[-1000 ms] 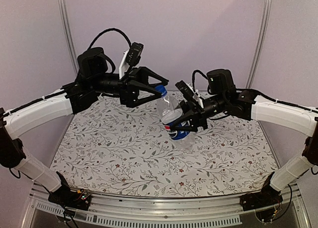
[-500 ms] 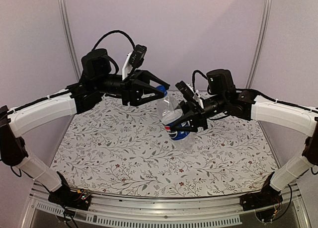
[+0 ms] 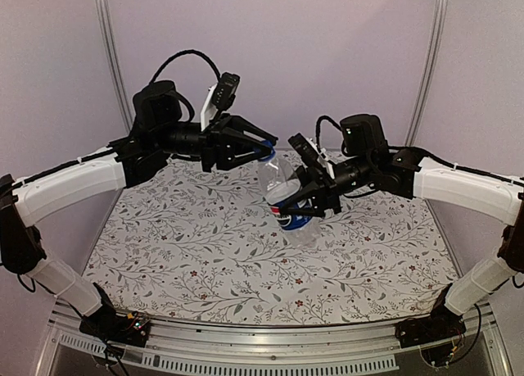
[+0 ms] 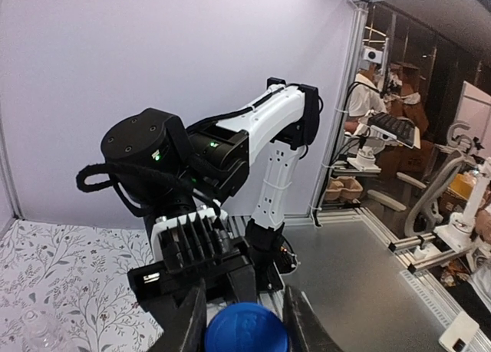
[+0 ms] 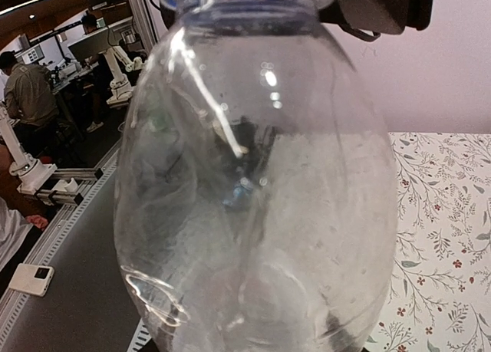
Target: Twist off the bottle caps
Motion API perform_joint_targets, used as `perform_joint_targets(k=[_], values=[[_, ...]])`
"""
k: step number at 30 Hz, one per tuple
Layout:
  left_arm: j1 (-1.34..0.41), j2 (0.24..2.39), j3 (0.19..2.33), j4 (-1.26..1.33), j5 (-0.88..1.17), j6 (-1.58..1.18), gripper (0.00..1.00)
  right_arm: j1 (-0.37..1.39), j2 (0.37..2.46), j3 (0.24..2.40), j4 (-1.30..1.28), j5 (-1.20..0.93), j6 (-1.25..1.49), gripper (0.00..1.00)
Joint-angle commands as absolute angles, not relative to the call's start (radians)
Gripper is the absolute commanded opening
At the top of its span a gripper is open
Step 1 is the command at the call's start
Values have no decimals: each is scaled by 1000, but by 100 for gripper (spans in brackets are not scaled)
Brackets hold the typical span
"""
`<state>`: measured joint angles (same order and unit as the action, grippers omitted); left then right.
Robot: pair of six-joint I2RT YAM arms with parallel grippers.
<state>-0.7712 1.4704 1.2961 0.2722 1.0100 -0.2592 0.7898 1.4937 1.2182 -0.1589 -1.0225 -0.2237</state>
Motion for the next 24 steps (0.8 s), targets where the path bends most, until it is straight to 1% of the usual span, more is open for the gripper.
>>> perform_joint_targets(k=[1, 2, 5, 7, 9, 12, 14, 19, 22, 24], values=[[-761, 1436, 1282, 244, 904, -262, 14, 788, 1493, 1235, -166, -899, -211, 40], [-762, 1429, 1279, 235, 868, -265, 10, 788, 1491, 1236, -169, -872, -208, 40], [-769, 1395, 1253, 228, 728, -307, 8, 788, 1481, 1240, -170, -781, -198, 40], [-788, 1367, 1239, 211, 581, -345, 9, 788, 1479, 1245, -180, -724, -191, 40], [-818, 1346, 1235, 171, 418, -385, 13, 788, 1480, 1253, -193, -666, -190, 39], [-864, 1339, 1276, 60, 148, -423, 14, 787, 1493, 1265, -206, -630, -190, 39], [-876, 1339, 1293, 15, 70, -447, 15, 788, 1500, 1266, -208, -620, -187, 39], [-885, 1337, 1294, 4, 39, -470, 20, 788, 1503, 1264, -210, -621, -193, 39], [-884, 1337, 1295, 17, 59, -448, 27, 788, 1500, 1261, -209, -643, -200, 39], [-884, 1331, 1287, 52, 108, -409, 34, 788, 1499, 1258, -209, -666, -206, 39]])
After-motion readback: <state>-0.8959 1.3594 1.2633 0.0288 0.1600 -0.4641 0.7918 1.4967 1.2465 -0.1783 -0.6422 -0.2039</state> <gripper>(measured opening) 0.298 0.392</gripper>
